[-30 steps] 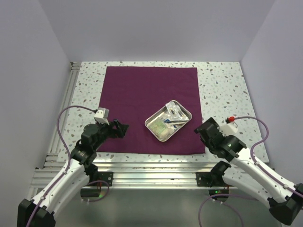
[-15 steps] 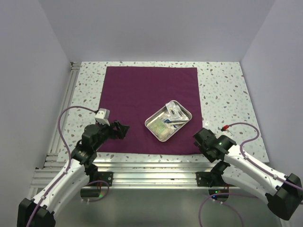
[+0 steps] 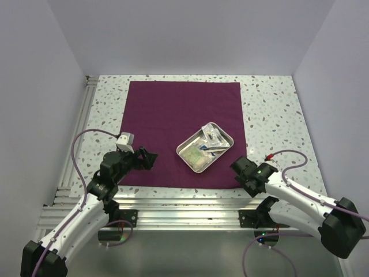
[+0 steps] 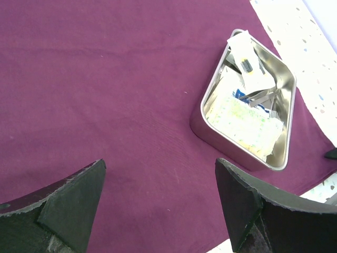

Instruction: Prepare the surgical pack

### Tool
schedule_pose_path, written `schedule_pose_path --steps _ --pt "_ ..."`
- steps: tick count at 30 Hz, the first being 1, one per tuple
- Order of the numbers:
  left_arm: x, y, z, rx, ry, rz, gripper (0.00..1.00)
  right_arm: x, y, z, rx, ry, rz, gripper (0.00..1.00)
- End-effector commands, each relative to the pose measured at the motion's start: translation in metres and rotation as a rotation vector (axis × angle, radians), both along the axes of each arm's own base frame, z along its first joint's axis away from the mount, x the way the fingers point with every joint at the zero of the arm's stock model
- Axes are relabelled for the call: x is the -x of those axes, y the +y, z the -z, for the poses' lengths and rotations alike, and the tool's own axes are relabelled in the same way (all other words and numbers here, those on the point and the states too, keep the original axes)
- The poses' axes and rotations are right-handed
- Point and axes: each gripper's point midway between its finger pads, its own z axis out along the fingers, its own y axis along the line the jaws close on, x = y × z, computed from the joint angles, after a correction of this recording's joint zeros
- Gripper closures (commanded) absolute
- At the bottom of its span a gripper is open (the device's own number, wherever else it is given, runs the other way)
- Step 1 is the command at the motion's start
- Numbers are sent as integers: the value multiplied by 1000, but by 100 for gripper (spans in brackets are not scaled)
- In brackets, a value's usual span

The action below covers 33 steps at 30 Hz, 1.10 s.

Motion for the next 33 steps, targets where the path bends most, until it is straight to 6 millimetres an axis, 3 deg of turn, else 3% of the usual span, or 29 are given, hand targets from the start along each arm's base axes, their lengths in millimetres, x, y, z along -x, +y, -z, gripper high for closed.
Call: schedule_pose_path --steps 1,9,11,16,21,22,29,33 --pt "-5 -3 -14 2 -61 17 11 -12 -1 -1 17 -47 38 42" --pt "-5 -3 -12 0 -53 15 11 -18 -6 5 81 -37 47 49" --pt "-5 -3 -12 -1 -52 14 11 -18 -7 9 101 -29 44 57" --pt "-6 -3 -11 -3 -51 14 11 -22 -6 9 120 -20 38 60" --pt "-6 -3 -11 -4 -52 11 11 -25 -2 9 124 -9 25 73" --pt "-6 -3 -11 -5 -49 11 11 -26 0 7 122 -10 16 79" --pt "-6 -4 -9 -7 -43 16 11 -43 14 -17 106 -51 -85 99" --pt "-7 -4 -7 -8 -41 16 11 -55 25 -38 106 -65 -144 100"
